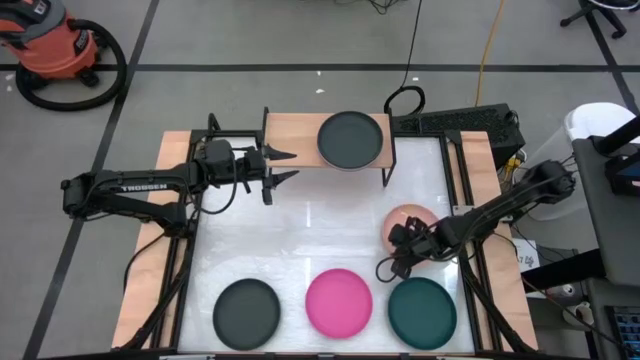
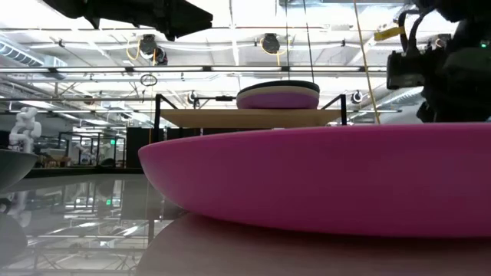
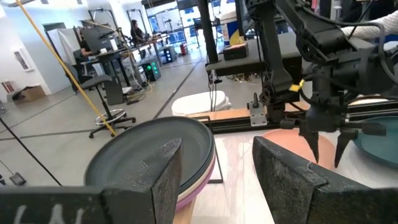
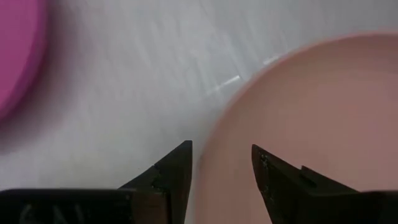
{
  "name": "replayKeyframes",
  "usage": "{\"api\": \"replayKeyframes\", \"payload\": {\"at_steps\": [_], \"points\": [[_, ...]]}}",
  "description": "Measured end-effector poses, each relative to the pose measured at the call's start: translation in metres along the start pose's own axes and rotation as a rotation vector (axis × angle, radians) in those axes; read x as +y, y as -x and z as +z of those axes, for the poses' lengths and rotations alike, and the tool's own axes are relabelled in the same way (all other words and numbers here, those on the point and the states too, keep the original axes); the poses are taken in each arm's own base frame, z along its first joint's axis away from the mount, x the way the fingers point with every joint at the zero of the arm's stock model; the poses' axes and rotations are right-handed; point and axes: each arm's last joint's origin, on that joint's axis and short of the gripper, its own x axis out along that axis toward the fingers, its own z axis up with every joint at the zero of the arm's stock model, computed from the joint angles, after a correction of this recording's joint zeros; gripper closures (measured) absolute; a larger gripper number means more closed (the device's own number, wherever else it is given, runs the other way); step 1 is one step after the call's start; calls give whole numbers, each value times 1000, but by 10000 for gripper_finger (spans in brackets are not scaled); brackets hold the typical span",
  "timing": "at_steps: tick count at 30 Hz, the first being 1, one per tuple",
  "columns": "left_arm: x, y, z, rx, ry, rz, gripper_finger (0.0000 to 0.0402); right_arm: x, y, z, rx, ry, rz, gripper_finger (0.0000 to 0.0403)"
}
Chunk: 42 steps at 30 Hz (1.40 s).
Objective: Place and stack plates onto a shelf
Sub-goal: Put the light orange plate on the shelf
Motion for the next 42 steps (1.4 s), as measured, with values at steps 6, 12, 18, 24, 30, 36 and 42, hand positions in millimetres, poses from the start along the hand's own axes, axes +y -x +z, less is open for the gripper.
{"api": "replayKeyframes", "payload": {"at_steps": [6, 12, 18, 24, 30, 36, 42], "points": [[0, 0, 0, 0, 1, 0, 202, 0, -10, -2, 24, 11, -55, 255], [0, 0, 0, 1, 1, 0, 202, 0, -17, -4, 44, 18, -82, 255], [0, 0, 0, 5, 4, -1, 202, -1, -19, -3, 49, 14, -93, 264], [0, 0, -1, 6, 5, -2, 202, -2, -18, -2, 46, 33, -93, 335], [0, 0, -1, 6, 10, -2, 202, -3, -10, 0, 16, 70, -74, 393], [0, 0, -1, 5, 7, -2, 202, -1, 9, 6, -46, 68, 11, 398], [0, 0, -1, 8, -9, 9, 202, 6, 38, 20, -159, 105, 137, 402]]}}
